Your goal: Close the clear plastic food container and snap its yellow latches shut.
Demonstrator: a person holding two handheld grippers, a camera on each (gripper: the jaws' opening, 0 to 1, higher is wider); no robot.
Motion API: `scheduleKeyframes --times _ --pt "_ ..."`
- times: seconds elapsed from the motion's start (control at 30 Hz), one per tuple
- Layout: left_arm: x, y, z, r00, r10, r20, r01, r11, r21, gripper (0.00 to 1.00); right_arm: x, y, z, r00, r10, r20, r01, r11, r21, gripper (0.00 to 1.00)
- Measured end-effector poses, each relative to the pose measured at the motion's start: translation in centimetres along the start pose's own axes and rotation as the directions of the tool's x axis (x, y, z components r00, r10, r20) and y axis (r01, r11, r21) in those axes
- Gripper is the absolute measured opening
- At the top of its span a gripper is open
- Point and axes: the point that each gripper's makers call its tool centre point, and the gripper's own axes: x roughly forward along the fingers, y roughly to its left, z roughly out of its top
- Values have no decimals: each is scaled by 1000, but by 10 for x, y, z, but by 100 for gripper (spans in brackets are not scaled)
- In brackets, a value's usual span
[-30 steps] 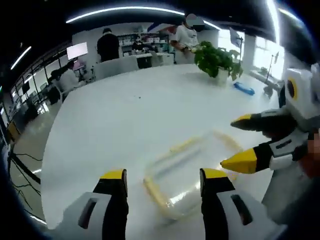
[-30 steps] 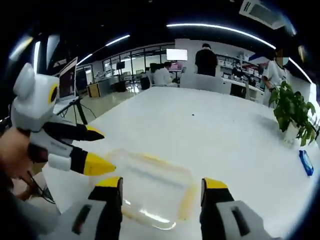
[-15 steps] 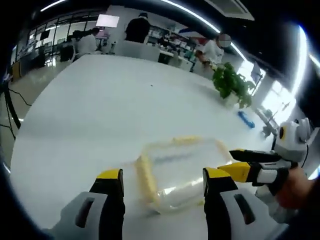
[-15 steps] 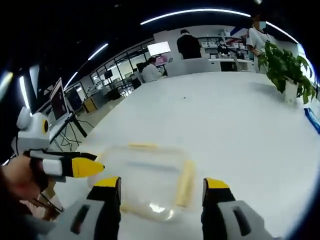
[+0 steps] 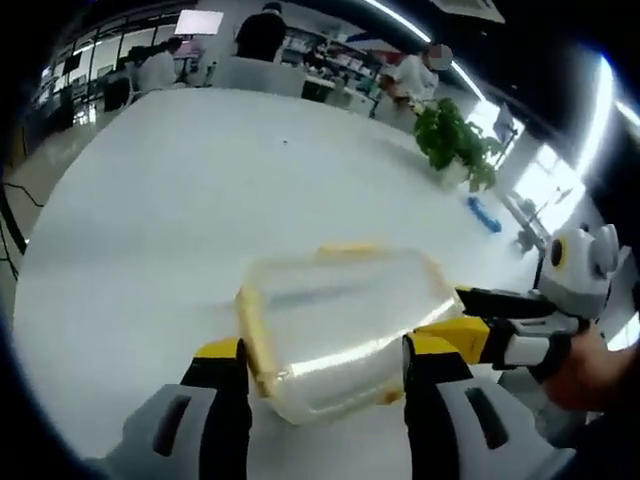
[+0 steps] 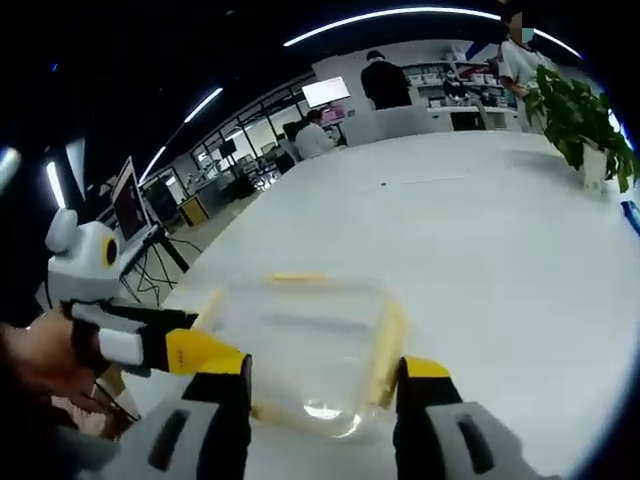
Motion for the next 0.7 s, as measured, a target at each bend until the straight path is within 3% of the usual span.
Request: scheduleKeyframes --times 0.07,0.1,0.13,0.17,0.2,0.37,0.7 --pt "1 -4 -4 1000 -1 -4 1 999 -51 57 -1 2 -1 1000 1 8 -1 1000 6 54" --pt "-4 -6 4 1000 3 23 -1 997 -81 57 -1 1 3 999 -12 37 10 999 45 54" --pt "-5 -10 9 999 -27 43 29 999 -35 56 0 8 2 998 54 16 -54 998 17 51" --pt "0 -5 2 999 -6 35 8 999 -44 56 -5 -2 14 1000 4 27 -3 1000 -24 51" --pt "1 -4 3 999 -7 41 9 999 -38 56 -2 5 8 1000 -1 23 0 1000 20 51" --pt "0 0 2 998 -1 60 5 997 -73 53 3 2 2 1000 4 20 -5 1000 20 51" --pt "7 10 14 998 19 56 -14 996 -87 53 16 -2 14 1000 19 -19 -18 1000 14 51"
